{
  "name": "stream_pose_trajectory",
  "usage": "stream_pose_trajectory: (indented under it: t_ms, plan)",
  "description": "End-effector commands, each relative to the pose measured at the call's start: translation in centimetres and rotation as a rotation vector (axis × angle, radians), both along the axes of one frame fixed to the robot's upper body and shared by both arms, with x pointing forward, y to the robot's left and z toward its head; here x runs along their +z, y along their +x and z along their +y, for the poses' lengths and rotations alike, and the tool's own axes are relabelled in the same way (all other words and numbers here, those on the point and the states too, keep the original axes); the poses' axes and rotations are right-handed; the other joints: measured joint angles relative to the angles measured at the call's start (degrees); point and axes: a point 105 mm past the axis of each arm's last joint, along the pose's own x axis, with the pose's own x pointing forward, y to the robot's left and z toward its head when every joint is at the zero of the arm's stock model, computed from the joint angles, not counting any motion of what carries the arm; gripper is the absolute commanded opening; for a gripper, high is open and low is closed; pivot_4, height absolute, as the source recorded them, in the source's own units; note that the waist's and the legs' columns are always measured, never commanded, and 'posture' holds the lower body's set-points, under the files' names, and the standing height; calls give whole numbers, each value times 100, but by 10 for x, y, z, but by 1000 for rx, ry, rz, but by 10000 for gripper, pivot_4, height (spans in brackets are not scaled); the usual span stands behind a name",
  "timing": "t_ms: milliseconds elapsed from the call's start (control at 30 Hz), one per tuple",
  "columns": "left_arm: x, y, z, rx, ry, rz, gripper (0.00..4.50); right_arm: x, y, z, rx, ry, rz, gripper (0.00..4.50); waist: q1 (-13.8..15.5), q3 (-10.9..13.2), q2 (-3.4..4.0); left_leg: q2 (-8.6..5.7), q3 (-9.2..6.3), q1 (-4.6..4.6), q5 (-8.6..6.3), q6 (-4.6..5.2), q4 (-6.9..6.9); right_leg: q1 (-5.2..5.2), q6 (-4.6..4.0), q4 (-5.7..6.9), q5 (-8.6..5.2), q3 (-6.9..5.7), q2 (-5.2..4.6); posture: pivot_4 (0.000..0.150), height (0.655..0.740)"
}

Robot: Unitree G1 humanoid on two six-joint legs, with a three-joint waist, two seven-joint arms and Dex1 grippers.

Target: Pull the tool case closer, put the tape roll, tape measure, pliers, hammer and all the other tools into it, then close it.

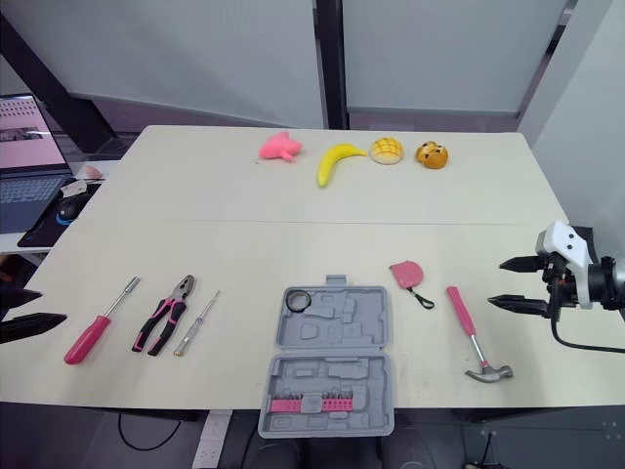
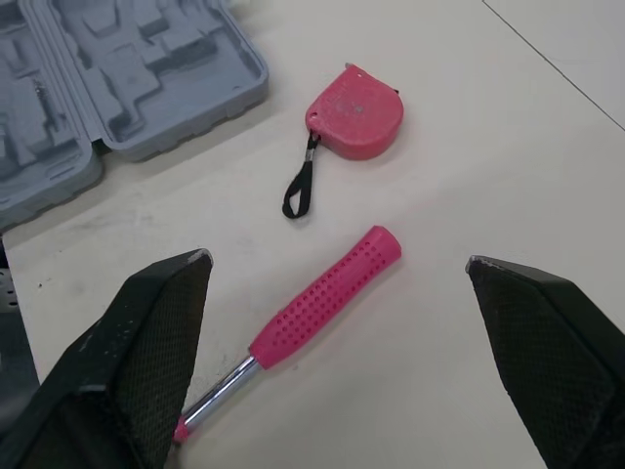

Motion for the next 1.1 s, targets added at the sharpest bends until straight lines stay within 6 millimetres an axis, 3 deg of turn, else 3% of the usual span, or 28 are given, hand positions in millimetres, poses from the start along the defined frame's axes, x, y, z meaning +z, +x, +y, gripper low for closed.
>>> stream_pose_trajectory:
  t_ms: [33,267,367,467,733,967,1100]
  plan:
    - [29,22,-44,-153,12,-159,45000,0,3,17,-15,-19,-101,44503,14,-2,-4,0,0,-1,0,0,1,0,0,0,0,0,-1,1500,7400]
    - [45,39,-190,-490,-50,-328,45000,-37,11,63,-90,-6,-152,44503,95,-5,-9,-7,-3,-4,0,-1,12,4,2,3,3,5,-6,1500,7400]
    - [48,36,-234,-605,-66,-369,45000,-51,14,77,-114,-1,-157,44503,96,-5,-10,-8,-3,-1,0,-1,11,5,2,5,3,5,-2,1500,7400]
    - [43,30,-263,-701,-42,-397,45000,-60,20,85,-161,0,-173,44503,56,-5,-10,-8,0,0,0,-1,10,4,1,4,3,10,-2,1500,7400]
    - [31,26,-315,-844,-34,-503,45000,-86,32,103,-272,26,-155,44503,88,-5,-10,-8,-2,1,2,-1,14,7,0,5,3,9,0,1500,7400]
    - [25,24,-337,-871,-78,-527,45000,-98,40,108,-333,20,-150,44503,86,-5,-10,-9,-3,2,2,-1,13,7,0,4,3,8,0,1500,7400]
    - [15,19,-333,-878,-68,-497,45000,-104,42,101,-391,27,-130,34912,82,-6,-10,-9,-3,2,2,-1,13,7,0,4,3,9,0,1500,7400]
